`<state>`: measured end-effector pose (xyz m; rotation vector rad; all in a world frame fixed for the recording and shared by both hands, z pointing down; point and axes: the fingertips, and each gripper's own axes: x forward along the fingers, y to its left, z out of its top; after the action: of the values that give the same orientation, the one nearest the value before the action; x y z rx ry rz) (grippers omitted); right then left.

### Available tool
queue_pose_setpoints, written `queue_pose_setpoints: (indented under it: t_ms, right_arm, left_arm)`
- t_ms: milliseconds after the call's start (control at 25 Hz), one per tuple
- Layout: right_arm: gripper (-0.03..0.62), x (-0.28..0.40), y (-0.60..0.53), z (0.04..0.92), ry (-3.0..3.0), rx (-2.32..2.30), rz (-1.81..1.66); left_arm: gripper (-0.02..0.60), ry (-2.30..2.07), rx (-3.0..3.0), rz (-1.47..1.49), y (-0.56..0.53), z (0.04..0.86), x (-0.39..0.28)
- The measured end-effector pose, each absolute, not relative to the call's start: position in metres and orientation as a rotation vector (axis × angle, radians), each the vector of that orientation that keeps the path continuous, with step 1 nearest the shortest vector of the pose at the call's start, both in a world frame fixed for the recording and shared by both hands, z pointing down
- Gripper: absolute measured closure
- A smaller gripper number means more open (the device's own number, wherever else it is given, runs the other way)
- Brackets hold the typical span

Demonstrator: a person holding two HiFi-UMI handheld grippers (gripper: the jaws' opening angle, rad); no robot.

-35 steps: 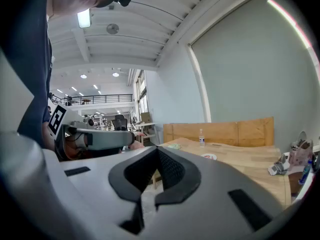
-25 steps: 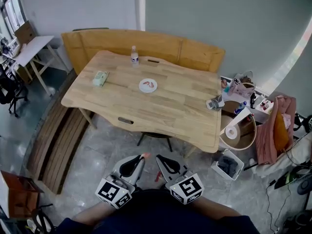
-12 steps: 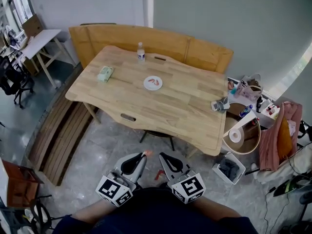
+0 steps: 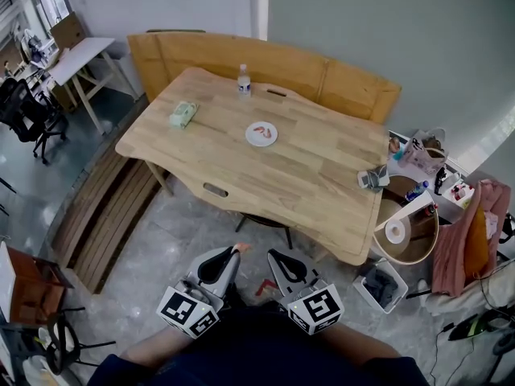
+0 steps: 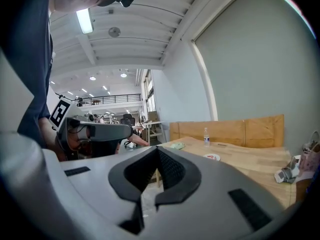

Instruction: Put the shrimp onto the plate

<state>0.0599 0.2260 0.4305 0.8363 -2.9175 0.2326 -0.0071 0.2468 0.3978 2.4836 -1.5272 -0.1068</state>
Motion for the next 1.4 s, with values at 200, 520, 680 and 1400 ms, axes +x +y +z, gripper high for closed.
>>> queue_pose_setpoints:
  t_ms: [200,520,680,1400]
  right_arm:
    - [0.585,0.056,0.202,0.434,-2.908,0.838,0.224]
    - [0.585,0.026,0.142,0.437,-2.865,0.89,0.209]
    - [0.585,-0.002,0.107,0.436,-2.849,0.908,0.211]
    - [0.585,-0.093,-0.02,0.429,-2.739,1.104,0.212]
  left_arm:
    - [0.549,-1.529,2.479,-0.122,0.224,0.401,-0.013]
    - [0.549,-1.47,2.498,-0.155,0.157,0.405,-0.047]
    - [0.549,-1.405,2.524,-0.157,0.116,0.402,-0.07]
    - [0.549,-1.131,2.612,-0.145,-0.019,0.404,-0.153]
